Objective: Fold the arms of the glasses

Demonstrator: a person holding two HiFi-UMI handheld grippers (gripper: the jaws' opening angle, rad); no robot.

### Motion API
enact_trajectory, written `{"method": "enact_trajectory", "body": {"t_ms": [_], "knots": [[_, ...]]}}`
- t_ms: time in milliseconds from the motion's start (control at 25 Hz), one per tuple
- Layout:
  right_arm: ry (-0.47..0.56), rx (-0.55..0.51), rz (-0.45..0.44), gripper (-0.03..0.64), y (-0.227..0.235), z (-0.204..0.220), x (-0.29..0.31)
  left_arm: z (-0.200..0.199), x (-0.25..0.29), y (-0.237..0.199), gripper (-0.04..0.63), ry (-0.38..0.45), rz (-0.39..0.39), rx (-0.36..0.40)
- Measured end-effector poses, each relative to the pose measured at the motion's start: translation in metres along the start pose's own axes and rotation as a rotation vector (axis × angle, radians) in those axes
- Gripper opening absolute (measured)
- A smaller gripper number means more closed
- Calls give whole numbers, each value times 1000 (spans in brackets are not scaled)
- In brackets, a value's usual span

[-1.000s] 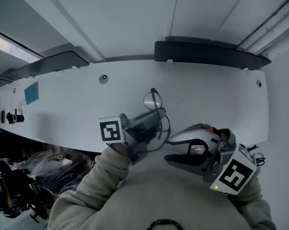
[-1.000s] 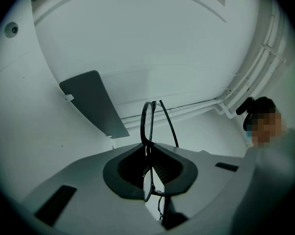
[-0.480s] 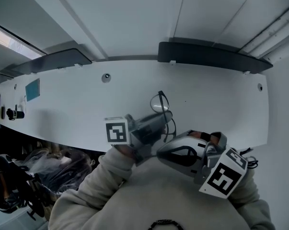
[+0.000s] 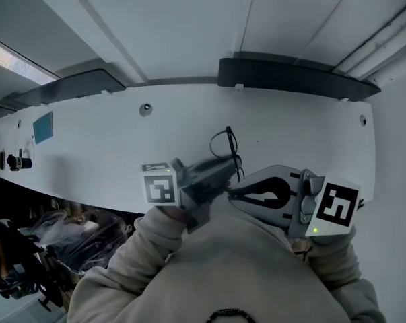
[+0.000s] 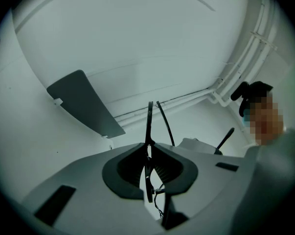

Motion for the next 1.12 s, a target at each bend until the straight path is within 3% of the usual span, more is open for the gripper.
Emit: {"method": "enact_trajectory", "body": {"t_ms": [240,960,1120], "knots": [[19,139,-17,31,15,2,2,-3,5,12,38,-5,0,-25],[87,333,13,32,47,10,4,-2,6,13,37,-41,3,4],[130,460,-25,31,53,15,3,-1,6,12,38,-48,8,9]]}}
Point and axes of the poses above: the fingertips, and each gripper's own axes: x forward along the fingers, y to its right, z out of its underside, the point moved 5 cm from there along -x, backward along the fingers, and after that the axes turned 10 degrees about -y, right-handed, at the moved point
